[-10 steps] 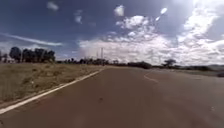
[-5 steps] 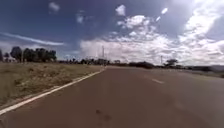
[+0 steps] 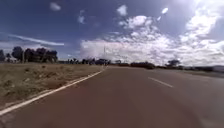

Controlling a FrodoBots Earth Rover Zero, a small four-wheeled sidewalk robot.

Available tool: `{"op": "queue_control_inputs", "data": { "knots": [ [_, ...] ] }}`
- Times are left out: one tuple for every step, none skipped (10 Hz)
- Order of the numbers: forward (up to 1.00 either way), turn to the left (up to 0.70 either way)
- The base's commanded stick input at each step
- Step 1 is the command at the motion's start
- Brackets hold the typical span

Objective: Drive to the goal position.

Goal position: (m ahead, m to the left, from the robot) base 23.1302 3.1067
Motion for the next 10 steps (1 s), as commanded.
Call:
{"op": "queue_control_inputs", "data": {
  "knots": [
    [1.00, 0.00],
    [1.00, 0.00],
    [1.00, 0.00],
    [1.00, 0.00],
    [1.00, 0.00],
    [1.00, 0.00],
    [1.00, 0.00],
    [1.00, -0.40],
    [1.00, -0.40],
    [1.00, -0.40]
  ]
}}
